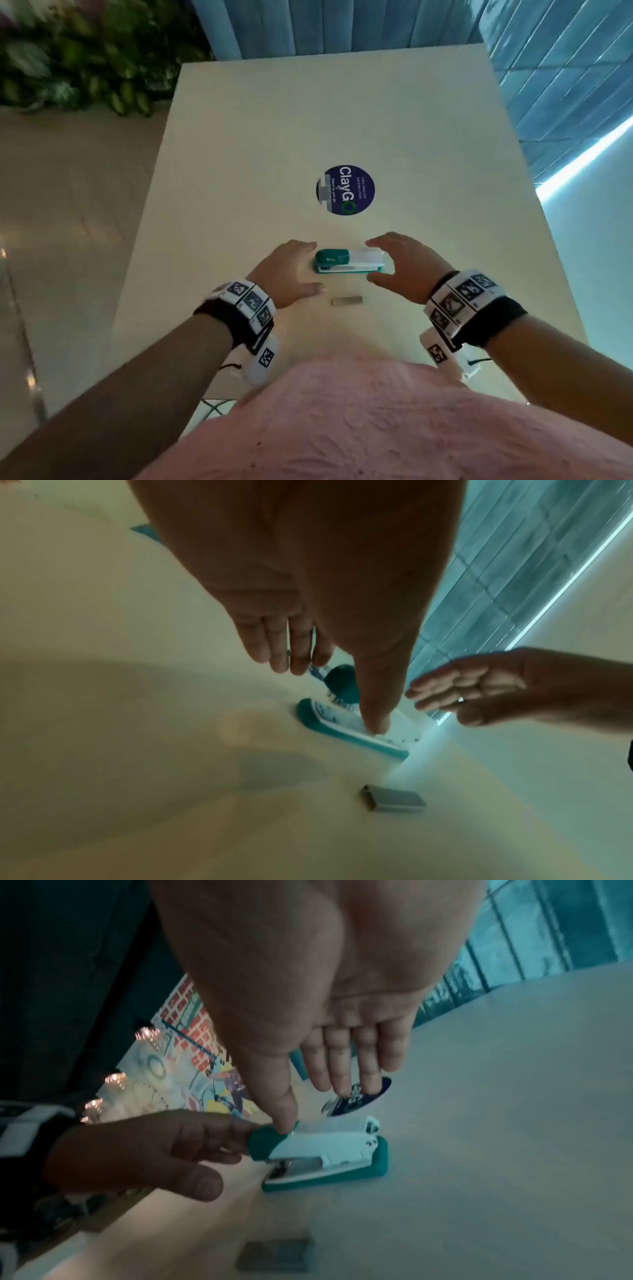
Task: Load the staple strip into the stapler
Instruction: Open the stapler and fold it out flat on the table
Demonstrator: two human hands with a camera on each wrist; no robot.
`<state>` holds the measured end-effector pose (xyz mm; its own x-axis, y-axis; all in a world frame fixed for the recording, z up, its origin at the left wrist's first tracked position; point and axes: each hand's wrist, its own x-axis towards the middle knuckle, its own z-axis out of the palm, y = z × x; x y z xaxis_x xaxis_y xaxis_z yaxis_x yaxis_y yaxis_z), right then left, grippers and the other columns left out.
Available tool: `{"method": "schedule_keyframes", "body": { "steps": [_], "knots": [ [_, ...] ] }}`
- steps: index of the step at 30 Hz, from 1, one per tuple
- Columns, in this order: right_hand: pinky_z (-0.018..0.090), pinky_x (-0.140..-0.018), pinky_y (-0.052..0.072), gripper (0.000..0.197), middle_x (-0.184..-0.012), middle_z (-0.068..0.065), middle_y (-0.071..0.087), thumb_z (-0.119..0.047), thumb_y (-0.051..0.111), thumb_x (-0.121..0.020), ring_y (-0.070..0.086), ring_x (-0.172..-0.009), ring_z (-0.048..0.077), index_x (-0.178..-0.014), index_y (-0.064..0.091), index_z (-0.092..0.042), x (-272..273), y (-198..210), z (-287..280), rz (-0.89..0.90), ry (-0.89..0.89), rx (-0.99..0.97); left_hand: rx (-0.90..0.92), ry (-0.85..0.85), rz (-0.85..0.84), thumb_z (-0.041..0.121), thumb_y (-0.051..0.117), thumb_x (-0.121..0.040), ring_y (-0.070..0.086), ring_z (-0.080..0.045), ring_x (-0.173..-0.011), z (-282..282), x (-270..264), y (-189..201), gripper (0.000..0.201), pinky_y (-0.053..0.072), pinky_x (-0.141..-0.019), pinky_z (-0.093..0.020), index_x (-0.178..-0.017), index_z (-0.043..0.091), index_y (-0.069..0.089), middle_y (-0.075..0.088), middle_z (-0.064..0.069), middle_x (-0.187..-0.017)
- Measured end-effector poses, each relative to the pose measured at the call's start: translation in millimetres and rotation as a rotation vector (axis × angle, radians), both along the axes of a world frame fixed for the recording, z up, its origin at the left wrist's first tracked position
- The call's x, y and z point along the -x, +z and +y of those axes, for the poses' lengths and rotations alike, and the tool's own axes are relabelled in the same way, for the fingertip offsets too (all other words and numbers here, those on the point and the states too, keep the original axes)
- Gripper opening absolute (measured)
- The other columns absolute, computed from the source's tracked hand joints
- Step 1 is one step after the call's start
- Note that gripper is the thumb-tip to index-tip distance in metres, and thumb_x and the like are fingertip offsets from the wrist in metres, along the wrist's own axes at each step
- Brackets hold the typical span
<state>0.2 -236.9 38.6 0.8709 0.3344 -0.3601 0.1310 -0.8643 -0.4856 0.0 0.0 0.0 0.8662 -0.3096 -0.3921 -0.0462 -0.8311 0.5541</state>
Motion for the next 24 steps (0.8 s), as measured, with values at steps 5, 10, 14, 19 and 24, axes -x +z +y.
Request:
{"method": "schedule_keyframes", "body": {
  "steps": [5,10,14,19,24],
  "knots": [
    [0.039,-0.105,0.039,0.059,-0.136,0.004,0.049,-0.032,0.064,-0.08,0.045,-0.124,0.023,-0.132,0.04,-0.019,-21.7,-12.4,30.8,0.034,0.086,0.049,-0.119,-0.106,-0.045,0.043,0.076,-0.065,0.038,-0.031,-0.123,-11.6,-21.4,-10.0,0.086,0.029,-0.105,-0.041,-0.133,0.01,0.036,0.045,-0.015,-0.131],
    [0.039,-0.095,0.045,0.05,-0.121,0.008,0.055,-0.026,0.065,-0.077,0.052,-0.113,0.026,-0.123,0.049,-0.014,-34.4,-19.6,54.8,0.036,0.169,0.052,-0.079,-0.1,-0.061,0.027,0.074,-0.062,0.051,-0.029,-0.094,-23.3,-30.3,-5.6,0.036,0.039,-0.077,-0.033,-0.093,0.014,0.06,0.054,-0.011,-0.094],
    [0.037,-0.082,0.047,0.029,-0.105,0.011,0.059,-0.022,0.062,-0.079,0.057,-0.098,0.028,-0.105,0.056,-0.01,-38.5,-20.8,67.6,0.032,0.195,0.064,-0.004,-0.027,-0.04,0.015,0.073,-0.061,0.049,-0.025,-0.075,-27.2,-29.3,-7.1,0.024,0.035,-0.065,-0.031,-0.079,0.009,0.058,0.053,-0.016,-0.084],
    [0.036,-0.079,0.045,0.024,-0.104,0.014,0.06,-0.016,0.058,-0.081,0.057,-0.097,0.03,-0.103,0.057,-0.008,-39.2,-21.3,68.1,0.031,0.201,0.043,0.01,-0.024,-0.054,0.011,0.071,-0.062,0.056,-0.034,-0.076,-27.5,-30.2,-2.9,0.024,0.043,-0.066,-0.037,-0.081,0.0,0.059,0.058,-0.021,-0.086],
    [0.035,-0.082,0.045,0.025,-0.105,0.011,0.059,-0.018,0.059,-0.081,0.056,-0.097,0.027,-0.105,0.057,-0.009,-35.2,-11.0,58.5,0.023,0.145,-0.056,0.001,-0.043,-0.079,0.016,0.071,-0.065,0.056,-0.03,-0.072,-26.2,-30.8,-4.0,0.02,0.045,-0.066,-0.038,-0.074,0.003,0.06,0.058,-0.017,-0.084]
  ]
}}
